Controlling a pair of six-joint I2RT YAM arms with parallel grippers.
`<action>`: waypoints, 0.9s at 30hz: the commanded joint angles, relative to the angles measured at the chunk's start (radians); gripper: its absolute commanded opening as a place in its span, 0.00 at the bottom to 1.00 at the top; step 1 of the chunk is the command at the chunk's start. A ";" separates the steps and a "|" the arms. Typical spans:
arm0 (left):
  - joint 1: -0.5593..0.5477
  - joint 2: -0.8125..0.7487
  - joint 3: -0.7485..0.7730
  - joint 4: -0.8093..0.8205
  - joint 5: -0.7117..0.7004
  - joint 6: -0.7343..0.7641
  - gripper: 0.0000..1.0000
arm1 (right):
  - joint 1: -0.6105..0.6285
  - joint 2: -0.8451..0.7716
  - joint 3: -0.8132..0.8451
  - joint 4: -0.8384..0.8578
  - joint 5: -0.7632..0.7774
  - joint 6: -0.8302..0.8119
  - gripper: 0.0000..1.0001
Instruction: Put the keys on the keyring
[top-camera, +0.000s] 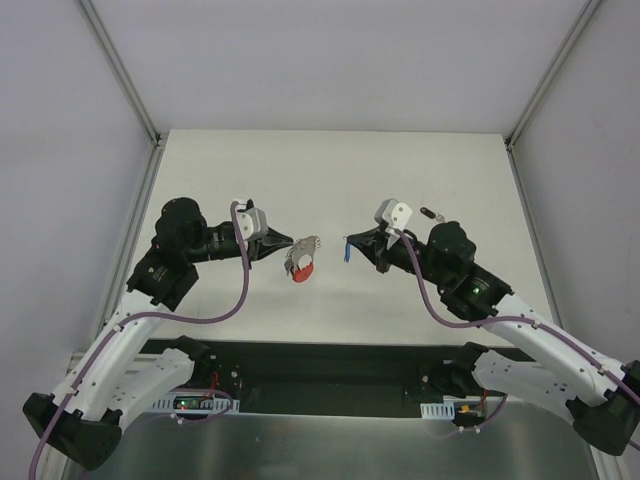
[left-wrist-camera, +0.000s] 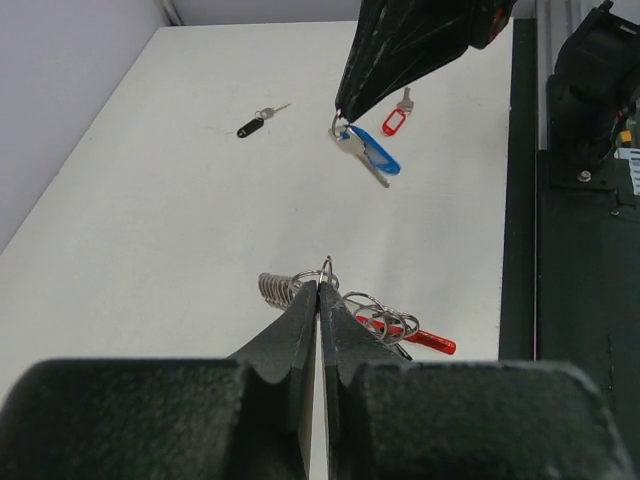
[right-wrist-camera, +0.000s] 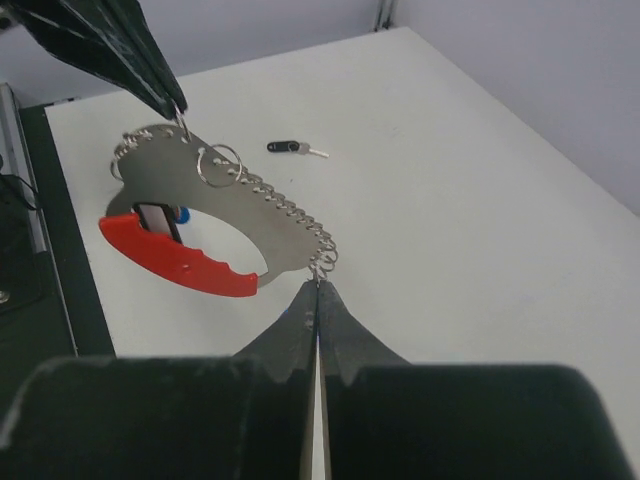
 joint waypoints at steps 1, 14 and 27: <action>-0.008 -0.065 -0.049 0.101 -0.029 0.006 0.00 | 0.003 0.056 -0.001 -0.120 0.064 0.069 0.01; -0.008 -0.333 -0.222 0.112 -0.296 0.002 0.00 | 0.006 0.505 0.069 -0.311 0.162 0.258 0.01; -0.008 -0.369 -0.254 0.110 -0.381 0.014 0.00 | 0.058 0.856 0.209 -0.082 0.282 0.275 0.02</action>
